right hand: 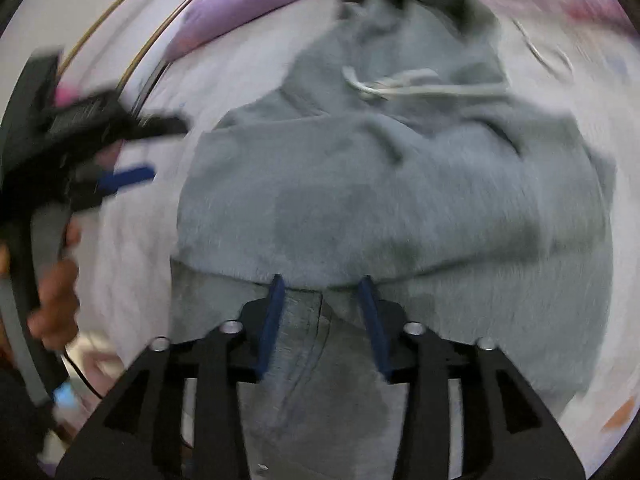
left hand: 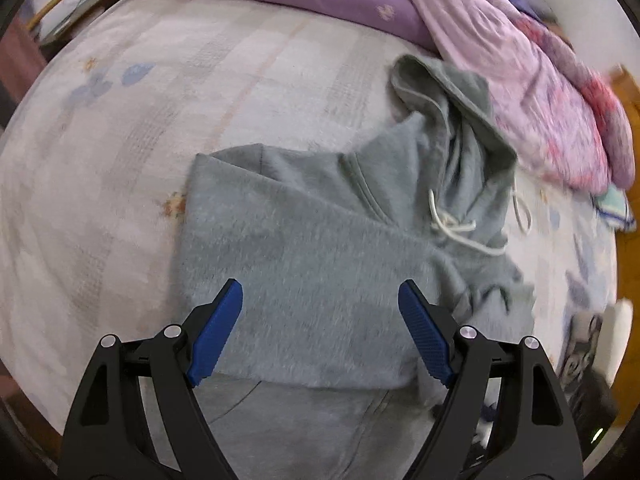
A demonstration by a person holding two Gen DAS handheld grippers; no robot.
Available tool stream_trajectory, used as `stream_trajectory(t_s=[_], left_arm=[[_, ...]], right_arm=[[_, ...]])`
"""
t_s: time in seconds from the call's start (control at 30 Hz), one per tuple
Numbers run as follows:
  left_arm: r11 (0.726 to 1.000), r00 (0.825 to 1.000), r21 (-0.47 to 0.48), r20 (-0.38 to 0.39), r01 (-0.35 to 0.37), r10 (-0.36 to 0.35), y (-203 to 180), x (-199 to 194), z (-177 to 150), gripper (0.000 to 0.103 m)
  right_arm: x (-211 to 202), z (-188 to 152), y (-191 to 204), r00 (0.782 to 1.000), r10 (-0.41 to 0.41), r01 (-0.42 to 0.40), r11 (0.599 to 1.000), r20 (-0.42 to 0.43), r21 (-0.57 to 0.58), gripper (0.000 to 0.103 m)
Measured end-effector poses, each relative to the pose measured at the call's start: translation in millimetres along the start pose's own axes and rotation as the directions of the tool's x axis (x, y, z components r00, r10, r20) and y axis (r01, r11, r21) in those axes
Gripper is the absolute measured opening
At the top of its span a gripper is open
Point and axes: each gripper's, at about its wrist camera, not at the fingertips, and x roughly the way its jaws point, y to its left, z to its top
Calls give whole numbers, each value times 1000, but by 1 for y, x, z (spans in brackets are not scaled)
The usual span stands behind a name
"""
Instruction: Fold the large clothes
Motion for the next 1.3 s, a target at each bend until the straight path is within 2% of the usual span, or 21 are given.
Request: stream_trajectory(t_s=[0.1, 0.2, 0.27, 0.37, 0.43, 0.5, 0.53, 0.6, 0.67, 0.77, 0.83, 0.87, 0.93, 1.0, 1.03, 1.07, 1.1, 1.13, 1.23, 1.27, 1.3], left_arm=[[996, 1000, 87, -13, 27, -26, -27, 3, -12, 81], [980, 997, 188, -48, 68, -60, -70, 13, -28, 81], [950, 992, 298, -104, 96, -68, -113, 27, -44, 81], [890, 989, 437, -129, 128, -79, -170, 45, -70, 81], [842, 990, 526, -127, 117, -58, -204, 58, -85, 81], [795, 995, 602, -98, 75, -20, -233, 70, -95, 80], [768, 996, 639, -84, 54, 0, -250, 79, -100, 77], [739, 997, 673, -76, 30, 29, -265, 91, -103, 59], [727, 993, 687, -84, -6, 88, -272, 109, -101, 15], [748, 993, 662, -116, 48, 39, -258, 108, -88, 12], [786, 994, 611, -92, 97, -51, -238, 81, -70, 11], [814, 989, 561, -83, 151, -126, -220, 62, -56, 11], [851, 956, 441, -64, 285, -287, -174, 24, -28, 11], [870, 923, 338, 7, 359, -384, -121, -8, -3, 11], [877, 911, 290, 40, 382, -410, -92, -20, 7, 11], [884, 905, 255, 67, 392, -420, -72, -28, 13, 11], [895, 900, 204, 110, 395, -422, -36, -37, 21, 11], [905, 901, 175, 135, 387, -412, -13, -40, 24, 11], [939, 927, 37, 156, 341, -342, 62, -28, 27, 12], [953, 944, -19, 147, 302, -296, 86, -18, 24, 14], [959, 954, -60, 132, 279, -269, 99, -10, 19, 16]], right_arm=[[-34, -2, -21, 993, -63, 56, 996, 101, 63, 57], [-64, -7, -63, 967, -205, 173, 965, 154, 196, 57], [-75, -13, -87, 956, -248, 200, 941, 155, 273, 57], [-88, -29, -123, 943, -304, 235, 897, 136, 375, 57], [-97, -39, -141, 937, -324, 243, 873, 130, 424, 57], [-106, -49, -150, 931, -346, 261, 855, 119, 448, 57], [-110, -54, -155, 929, -350, 261, 848, 118, 461, 57], [-114, -60, -164, 926, -361, 269, 835, 109, 480, 58], [-119, -71, -170, 925, -365, 269, 826, 106, 495, 59], [-115, -73, -172, 926, -364, 262, 812, 101, 522, 59], [-114, -74, -169, 928, -356, 253, 814, 105, 523, 59], [-113, -72, -167, 930, -351, 249, 818, 108, 519, 59], [-112, -66, -159, 934, -336, 233, 832, 123, 503, 59], [-110, -59, -149, 936, -326, 227, 848, 135, 480, 59], [-109, -53, -143, 937, -316, 217, 858, 146, 465, 60], [-107, -48, -137, 939, -305, 206, 867, 156, 453, 60], [-105, -44, -133, 941, -296, 197, 874, 164, 444, 60], [-102, -38, -127, 943, -282, 184, 884, 175, 429, 61], [-88, -23, -111, 951, -255, 171, 905, 175, 390, 64], [-84, -19, -106, 952, -251, 171, 910, 174, 378, 64], [-77, -14, -100, 955, -248, 176, 916, 165, 360, 65]])
